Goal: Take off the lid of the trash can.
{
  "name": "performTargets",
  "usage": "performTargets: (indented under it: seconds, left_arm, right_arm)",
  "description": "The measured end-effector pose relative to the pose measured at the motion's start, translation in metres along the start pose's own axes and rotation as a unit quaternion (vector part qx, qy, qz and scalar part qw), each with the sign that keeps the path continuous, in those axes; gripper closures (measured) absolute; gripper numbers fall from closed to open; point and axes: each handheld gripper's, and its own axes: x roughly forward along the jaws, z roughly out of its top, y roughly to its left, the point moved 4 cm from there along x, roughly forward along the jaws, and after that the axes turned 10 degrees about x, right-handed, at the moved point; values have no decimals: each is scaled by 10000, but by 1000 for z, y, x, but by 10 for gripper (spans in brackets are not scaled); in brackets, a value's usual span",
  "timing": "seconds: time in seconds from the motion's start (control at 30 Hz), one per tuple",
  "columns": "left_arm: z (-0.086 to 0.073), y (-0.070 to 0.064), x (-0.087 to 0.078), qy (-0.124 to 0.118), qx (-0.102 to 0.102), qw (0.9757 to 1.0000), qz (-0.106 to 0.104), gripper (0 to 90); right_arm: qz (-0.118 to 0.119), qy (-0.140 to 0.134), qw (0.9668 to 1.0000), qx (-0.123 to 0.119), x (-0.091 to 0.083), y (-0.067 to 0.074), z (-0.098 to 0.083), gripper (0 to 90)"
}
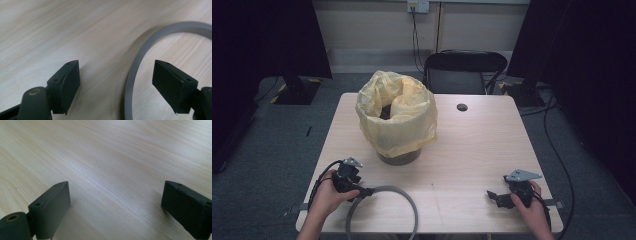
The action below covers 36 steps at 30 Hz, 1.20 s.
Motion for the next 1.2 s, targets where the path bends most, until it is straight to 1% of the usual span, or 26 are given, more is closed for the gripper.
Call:
performTargets:
  seconds: [0.07,0.1,0.13,0.17,0.2,0.27,0.33,0.4,0.47,0.5,0.53,0.57,0.7,0.73,0.8,0.9,1.03,1.1,1.2]
  left_arm:
    - [-1,-2,5,18,50,10000,3,223]
    - [-2,-3,7,50,134,9999,19,225]
    - [-1,-3,9,33,225,9997,85,224]
    - [-1,-3,9,12,244,9996,129,224]
    - [0,-2,10,-16,215,9996,174,234]
    - [1,2,10,30,243,9992,328,248]
    - [2,6,11,-19,141,9993,348,229]
    - [4,11,12,-94,90,9993,361,232]
    - [6,16,12,-83,47,9993,352,230]
    - [7,19,13,-116,-6,9994,324,230]
    - [8,22,12,-130,-53,9992,376,228]
    - [9,25,13,-165,-116,9991,363,225]
    - [11,36,13,-205,-150,9989,384,236]
    - [12,39,13,-205,-182,9988,414,242]
    - [12,43,13,-240,-235,9986,410,239]
    - [14,47,14,-297,-336,9981,414,230]
    - [17,51,15,-314,-408,9978,428,229]
    - [19,53,16,-296,-407,9977,454,228]
    - [22,55,18,-343,-437,9974,449,223]
  right_arm:
    - [0,0,10000,-1,0,0,0,77]
    - [1,-1,10000,-1,0,0,0,77]
    - [1,0,10000,0,0,0,0,77]
    - [1,0,10000,-1,0,0,0,77]
    - [1,-1,10000,-1,0,0,0,77]
    - [1,0,10000,-1,0,0,0,77]
    - [-1,1,10000,1,0,0,0,77]
    - [1,0,10000,0,0,0,0,77]
    - [1,-1,10000,-2,0,0,0,77]
    - [1,0,10000,-1,0,0,0,77]
    - [1,1,10000,-1,0,0,0,76]
    - [-2,0,10000,5,0,0,0,76]
    - [-22,-1,10000,8,0,0,0,73]
    - [-27,-2,10000,10,1,0,0,72]
    - [-34,0,10000,11,1,0,1,71]
    - [-41,4,10000,18,1,0,1,67]
    - [-21,22,10000,34,2,1,1,57]
    - [-18,27,10000,21,3,1,2,50]
    - [4,46,10000,7,3,0,3,48]
